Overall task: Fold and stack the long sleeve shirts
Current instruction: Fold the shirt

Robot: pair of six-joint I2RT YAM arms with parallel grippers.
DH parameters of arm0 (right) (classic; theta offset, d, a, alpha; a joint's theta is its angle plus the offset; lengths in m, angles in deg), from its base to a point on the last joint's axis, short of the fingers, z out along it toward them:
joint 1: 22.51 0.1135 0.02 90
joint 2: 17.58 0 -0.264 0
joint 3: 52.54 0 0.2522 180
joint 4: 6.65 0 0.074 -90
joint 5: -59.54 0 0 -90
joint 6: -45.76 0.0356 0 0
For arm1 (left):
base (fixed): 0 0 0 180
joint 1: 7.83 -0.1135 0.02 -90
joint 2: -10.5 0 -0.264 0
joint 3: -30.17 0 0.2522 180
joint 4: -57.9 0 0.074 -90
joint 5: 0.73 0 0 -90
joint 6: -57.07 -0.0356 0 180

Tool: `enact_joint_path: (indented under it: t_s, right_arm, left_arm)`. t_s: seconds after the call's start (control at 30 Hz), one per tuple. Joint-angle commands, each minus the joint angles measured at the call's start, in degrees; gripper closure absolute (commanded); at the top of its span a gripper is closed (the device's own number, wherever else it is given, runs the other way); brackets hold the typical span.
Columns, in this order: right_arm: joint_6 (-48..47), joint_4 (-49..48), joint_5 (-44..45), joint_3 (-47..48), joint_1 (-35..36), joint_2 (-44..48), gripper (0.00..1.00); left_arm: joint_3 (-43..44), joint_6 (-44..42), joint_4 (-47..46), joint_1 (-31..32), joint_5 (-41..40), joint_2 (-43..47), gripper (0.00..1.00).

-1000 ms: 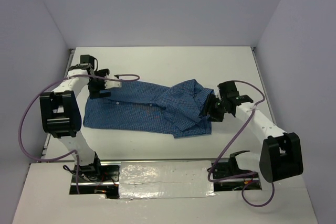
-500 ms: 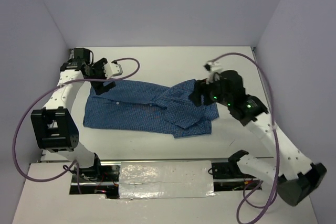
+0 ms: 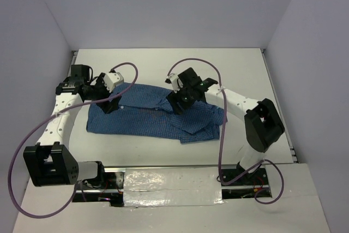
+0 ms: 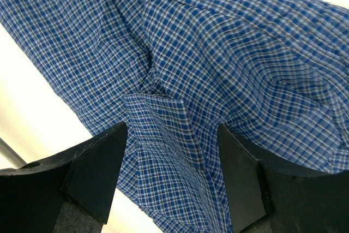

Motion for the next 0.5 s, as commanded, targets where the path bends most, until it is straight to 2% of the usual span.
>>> enact_joint_path:
  t_s: [0.0,0.13,0.27,0.3,0.37,0.47]
  right_arm:
    - [-2.84,-0.70,-1.39,1.74,1.54,-0.11,0.26]
    - [-1.17,-0.88,-0.78,1.21,1.99,-1.16,0.35]
    - [-0.03,-0.27,0.62,0.33,2.25,-2.04,0.58]
    - [0.14,0.00,1.76,0.33,2.25,-2.30,0.59]
    - [0.50,0.44,2.99,0.33,2.34,-3.36,0.51]
    - [0.59,0.00,5.98,0.06,2.34,-4.06,0.48]
  left_arm:
    - [-2.23,1.97,0.16,-0.39,0.37,2.82,0.02]
    - [-2.76,0.83,0.34,-0.48,-0.16,3.88,0.02]
    - [-2.15,0.30,0.77,-0.48,0.63,3.70,0.03]
    - [-1.88,-0.31,1.04,-0.39,0.81,3.53,0.03]
    - [-1.18,-0.93,1.65,-0.39,1.25,3.35,0.03]
    - [-0.57,-1.46,1.92,-0.48,1.60,3.00,0.03]
